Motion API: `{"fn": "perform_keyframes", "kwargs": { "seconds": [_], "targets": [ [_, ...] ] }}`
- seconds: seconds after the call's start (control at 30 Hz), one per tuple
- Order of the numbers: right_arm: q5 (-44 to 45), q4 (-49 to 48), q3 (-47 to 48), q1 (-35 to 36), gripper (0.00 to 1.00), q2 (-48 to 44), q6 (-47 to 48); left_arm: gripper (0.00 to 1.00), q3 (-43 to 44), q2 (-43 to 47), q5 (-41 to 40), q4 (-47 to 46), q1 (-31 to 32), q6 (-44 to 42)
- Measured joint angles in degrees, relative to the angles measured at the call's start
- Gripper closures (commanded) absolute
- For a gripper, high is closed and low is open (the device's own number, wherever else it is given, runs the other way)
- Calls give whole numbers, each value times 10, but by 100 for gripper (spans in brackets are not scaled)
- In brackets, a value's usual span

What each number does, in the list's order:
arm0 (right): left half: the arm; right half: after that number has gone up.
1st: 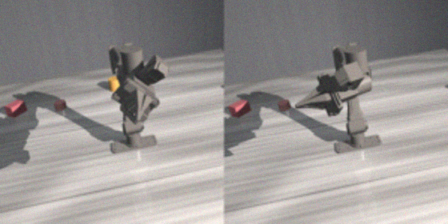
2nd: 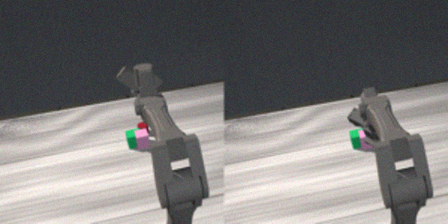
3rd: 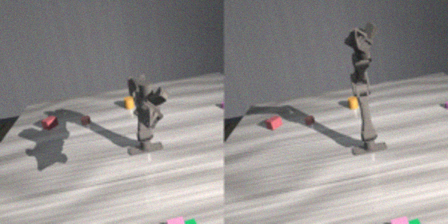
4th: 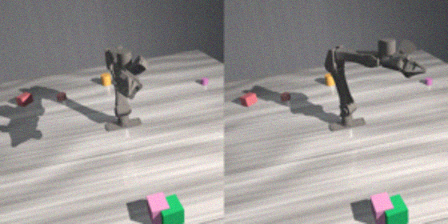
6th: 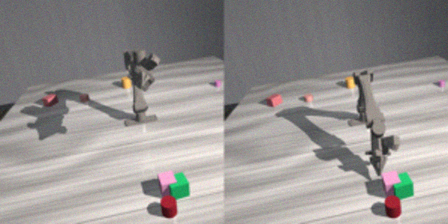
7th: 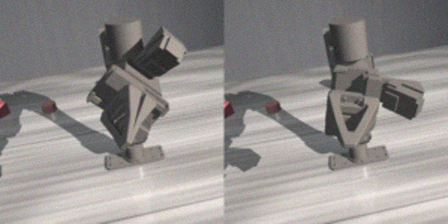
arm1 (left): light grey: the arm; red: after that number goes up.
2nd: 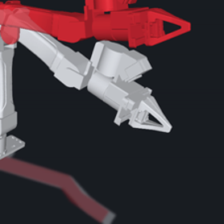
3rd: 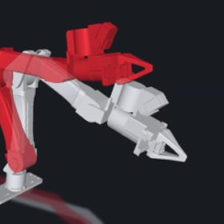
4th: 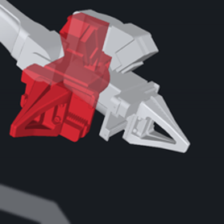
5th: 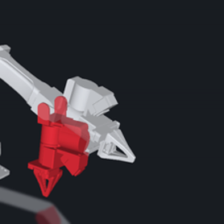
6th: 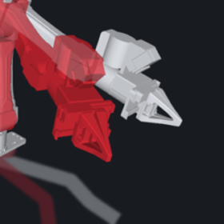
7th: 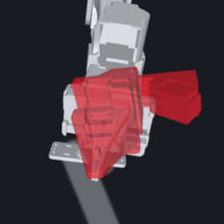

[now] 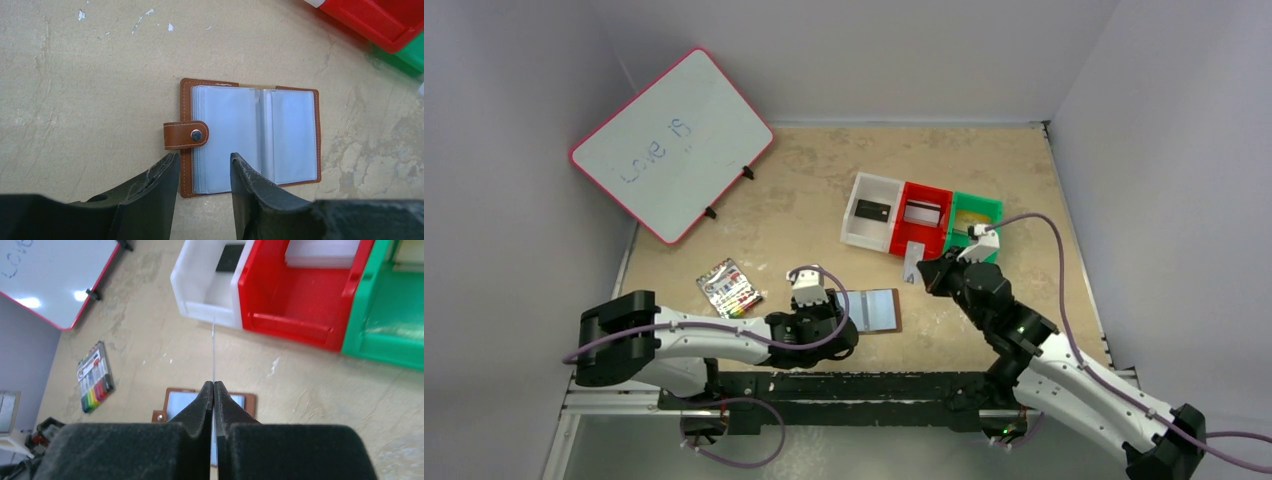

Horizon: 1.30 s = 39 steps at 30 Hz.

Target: Take the credit cards out of the card holder

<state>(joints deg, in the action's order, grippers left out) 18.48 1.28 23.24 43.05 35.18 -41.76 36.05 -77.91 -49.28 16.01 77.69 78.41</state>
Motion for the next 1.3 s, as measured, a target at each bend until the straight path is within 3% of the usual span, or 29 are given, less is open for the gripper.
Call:
{"fn": "perform_keyframes", "kwargs": {
  "seconds": [0.3,0.47,0.67,1.03,1.3],
  "targets": [
    [129,8,94,0,100,87,134,57,-12,34,-6,12,0,0],
    [156,-17,103,-8,100,149,215,53,-18,53,-9,21,0,0],
    [149,-62,130,-36,100,201,301,49,-32,82,-9,28,0,0],
    [60,-144,161,-78,100,301,493,46,-41,110,-9,38,0,0],
    [8,-151,199,-131,100,377,605,28,-44,121,-9,47,0,-17]
  ]
}}
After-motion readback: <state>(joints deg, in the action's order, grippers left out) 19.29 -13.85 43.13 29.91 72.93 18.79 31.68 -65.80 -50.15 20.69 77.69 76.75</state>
